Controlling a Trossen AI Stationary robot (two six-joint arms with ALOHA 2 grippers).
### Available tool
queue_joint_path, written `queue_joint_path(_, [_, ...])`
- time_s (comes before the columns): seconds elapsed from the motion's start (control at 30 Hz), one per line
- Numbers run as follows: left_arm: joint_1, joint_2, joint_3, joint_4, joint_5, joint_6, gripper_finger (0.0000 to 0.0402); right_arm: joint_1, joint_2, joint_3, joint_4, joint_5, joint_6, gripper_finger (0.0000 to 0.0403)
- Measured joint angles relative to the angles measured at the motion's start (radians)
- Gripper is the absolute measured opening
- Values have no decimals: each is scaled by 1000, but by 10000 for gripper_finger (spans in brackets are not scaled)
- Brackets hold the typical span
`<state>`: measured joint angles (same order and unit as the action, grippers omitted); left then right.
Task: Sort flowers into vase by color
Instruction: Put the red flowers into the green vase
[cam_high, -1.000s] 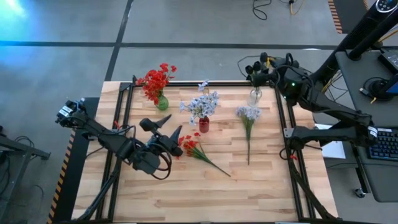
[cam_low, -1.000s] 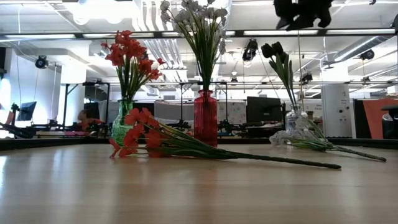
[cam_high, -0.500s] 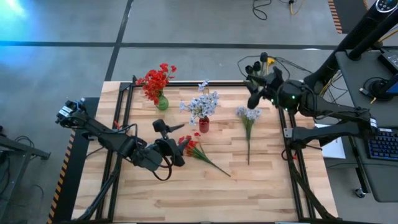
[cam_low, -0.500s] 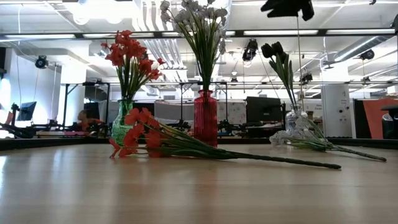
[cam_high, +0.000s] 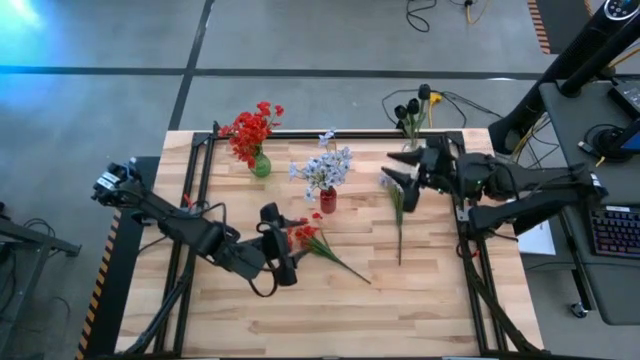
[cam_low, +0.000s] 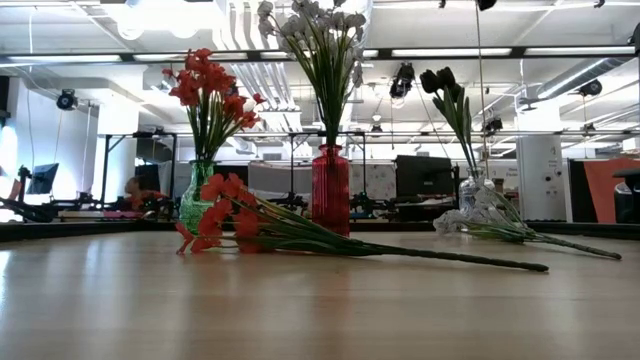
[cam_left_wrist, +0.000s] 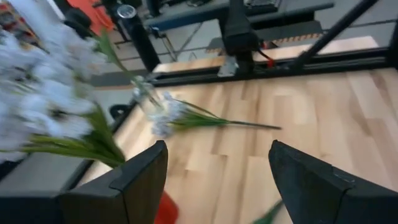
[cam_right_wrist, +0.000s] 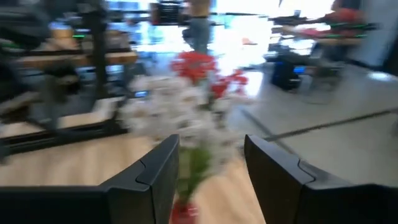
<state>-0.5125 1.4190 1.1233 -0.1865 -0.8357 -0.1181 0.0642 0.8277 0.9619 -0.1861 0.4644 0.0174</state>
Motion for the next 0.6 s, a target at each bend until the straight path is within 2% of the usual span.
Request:
queue_joint_path(0.23, [-6, 69, 0, -15, 37, -23, 260, 70, 21, 0, -78, -185, 69, 180])
queue_joint_path(0.4, [-21, 69, 0, -66, 42, -59, 260, 101, 48, 0, -218, -211, 173, 181])
queue_joint_path(0.6, [-30, 61, 0, -245, 43, -208, 260, 132, 146, 0, -329, -211, 308, 179])
